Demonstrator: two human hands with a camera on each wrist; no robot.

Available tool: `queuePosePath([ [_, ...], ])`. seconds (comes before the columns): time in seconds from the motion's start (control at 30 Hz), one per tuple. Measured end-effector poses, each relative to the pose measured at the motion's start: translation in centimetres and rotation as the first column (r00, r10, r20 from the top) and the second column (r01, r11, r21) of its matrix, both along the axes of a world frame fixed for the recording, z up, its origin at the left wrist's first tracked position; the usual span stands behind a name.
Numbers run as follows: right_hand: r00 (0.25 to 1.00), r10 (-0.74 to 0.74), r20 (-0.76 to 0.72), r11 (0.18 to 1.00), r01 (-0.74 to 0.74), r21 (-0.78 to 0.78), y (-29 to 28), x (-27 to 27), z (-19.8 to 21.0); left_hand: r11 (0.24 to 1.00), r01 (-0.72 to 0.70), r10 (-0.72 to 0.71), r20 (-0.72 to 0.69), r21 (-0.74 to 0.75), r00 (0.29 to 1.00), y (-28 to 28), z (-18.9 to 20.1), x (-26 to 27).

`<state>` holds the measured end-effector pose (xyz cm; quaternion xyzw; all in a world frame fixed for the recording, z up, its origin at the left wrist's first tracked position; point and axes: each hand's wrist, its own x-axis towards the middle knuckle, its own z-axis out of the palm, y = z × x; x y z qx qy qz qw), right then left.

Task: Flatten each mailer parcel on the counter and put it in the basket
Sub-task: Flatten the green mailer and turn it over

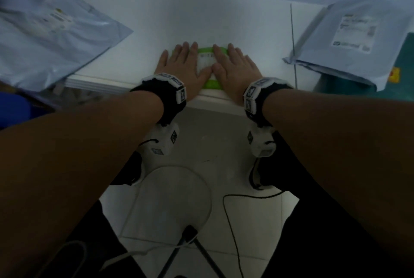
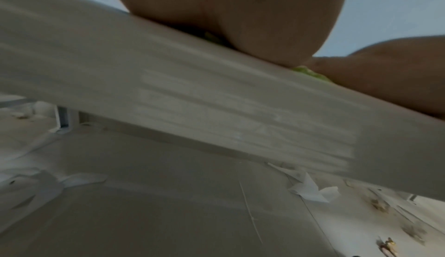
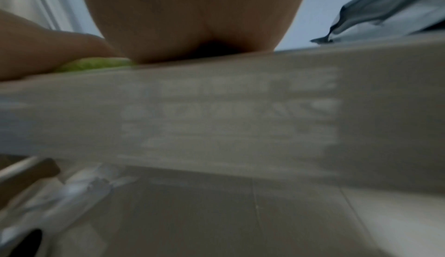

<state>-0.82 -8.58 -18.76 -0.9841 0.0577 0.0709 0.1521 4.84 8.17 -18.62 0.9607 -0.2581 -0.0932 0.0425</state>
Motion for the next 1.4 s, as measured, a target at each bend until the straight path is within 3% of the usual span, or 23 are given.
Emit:
queuePosePath([
  [0.3,0.990,0.122,-0.071,0.990,-0.126,-0.061,-1.2,0.2,0.6,0.987,0.120,-0.118,-0.023,0.106,0.993,1.2,0.6,1.2],
  [0.5,0.982,0.160,-0.097,0.984,-0.167,-0.067,-1.5,0.3,1.0,0.976,0.105,-0.103,-0.020,0.190,0.995,1.9,1.2,0.8],
  [0.87,0.990,0.137,-0.007,0.985,-0.137,-0.108,-1.2,-0.2,-0.1,0.988,0.065,-0.067,0.010,0.137,0.998,3.0,0.3,0.3],
  [1.07,0.992,0.126,0.028,0.986,-0.122,-0.114,-1.3,-0.2,-0.4,0.996,0.051,-0.059,0.095,0.078,0.994,3.1,0.1,-0.6],
  [1.2,0.992,0.121,-0.023,0.986,-0.123,-0.115,-1.2,-0.2,0.1,0.995,0.060,-0.065,0.058,0.083,0.996,3.1,0.2,-0.3],
  [1.4,0.976,0.131,-0.173,0.971,-0.162,-0.175,-1.0,0.2,2.0,0.964,0.122,-0.133,0.029,0.235,0.991,2.9,2.0,0.4],
])
